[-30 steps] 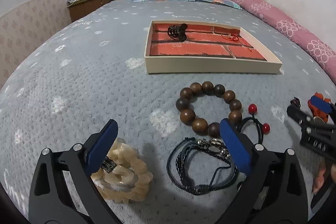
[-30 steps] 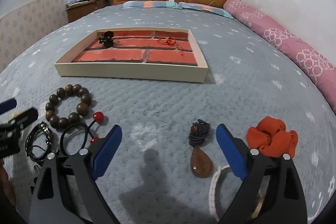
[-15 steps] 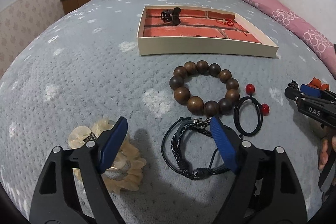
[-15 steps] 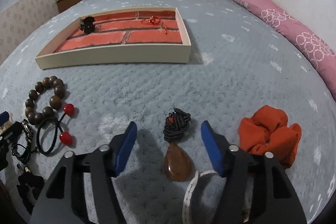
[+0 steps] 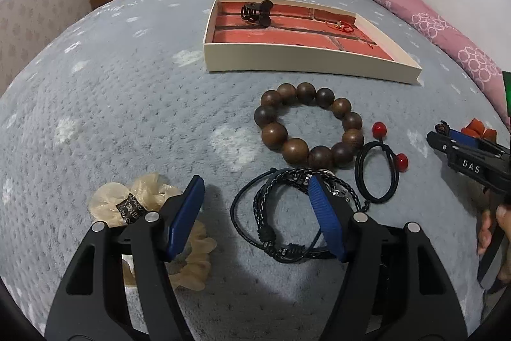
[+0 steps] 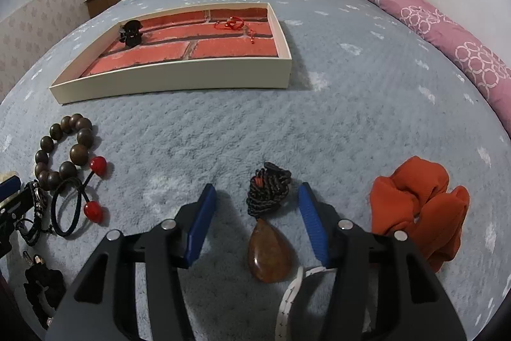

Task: Organize jewelry
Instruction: 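Move the left tool to the black cord bracelets while the right tool approaches the pendant, then close the left tool on the cord bracelets while the right tool grips the black pendant, then carry the bracelets and pendant into the tray and open both tools, then move the left tool to the wooden bead bracelet while the right tool reaches the orange scrunchie, then close the left tool on the bead bracelet while the right tool grips the orange scrunchie, then carry the bead bracelet and orange scrunchie over the tray and lower them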

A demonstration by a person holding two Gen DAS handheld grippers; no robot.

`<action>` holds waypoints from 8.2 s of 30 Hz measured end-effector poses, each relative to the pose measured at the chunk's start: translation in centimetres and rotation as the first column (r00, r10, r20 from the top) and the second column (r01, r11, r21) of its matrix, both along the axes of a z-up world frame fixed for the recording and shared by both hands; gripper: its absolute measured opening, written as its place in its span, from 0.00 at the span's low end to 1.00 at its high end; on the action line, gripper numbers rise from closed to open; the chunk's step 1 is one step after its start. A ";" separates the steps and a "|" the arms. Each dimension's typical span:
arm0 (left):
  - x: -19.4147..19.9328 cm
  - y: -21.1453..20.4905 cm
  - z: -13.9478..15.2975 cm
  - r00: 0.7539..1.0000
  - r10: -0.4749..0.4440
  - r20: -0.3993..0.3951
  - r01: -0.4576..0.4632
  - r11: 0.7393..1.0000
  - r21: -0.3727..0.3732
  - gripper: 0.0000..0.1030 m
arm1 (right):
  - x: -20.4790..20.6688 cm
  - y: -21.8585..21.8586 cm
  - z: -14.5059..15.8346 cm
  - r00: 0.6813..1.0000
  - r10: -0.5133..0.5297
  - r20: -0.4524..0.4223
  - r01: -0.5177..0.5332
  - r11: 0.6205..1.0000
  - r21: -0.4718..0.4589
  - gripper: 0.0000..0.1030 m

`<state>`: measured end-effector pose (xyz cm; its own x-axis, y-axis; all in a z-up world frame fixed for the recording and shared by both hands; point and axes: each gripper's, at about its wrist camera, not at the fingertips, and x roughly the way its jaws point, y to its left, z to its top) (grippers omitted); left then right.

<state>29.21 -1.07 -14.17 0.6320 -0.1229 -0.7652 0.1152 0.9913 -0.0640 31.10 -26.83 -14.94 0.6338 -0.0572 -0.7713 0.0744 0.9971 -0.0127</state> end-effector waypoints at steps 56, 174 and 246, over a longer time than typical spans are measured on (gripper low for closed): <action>-0.6 -1.7 1.6 0.997 -0.080 0.011 0.080 0.997 0.013 0.09 | -1.3 -0.3 2.0 0.995 0.036 0.096 -0.042 0.997 0.058 0.21; 6.1 -1.5 1.3 0.995 0.067 -0.071 -0.064 0.997 0.046 0.90 | -3.0 -12.3 4.1 0.997 -0.035 0.068 0.040 0.997 -0.072 0.80; 7.4 -3.9 9.8 0.996 -0.048 0.072 0.045 0.998 0.045 0.17 | 0.6 -8.4 7.7 0.991 0.043 0.129 -0.034 0.997 -0.075 0.12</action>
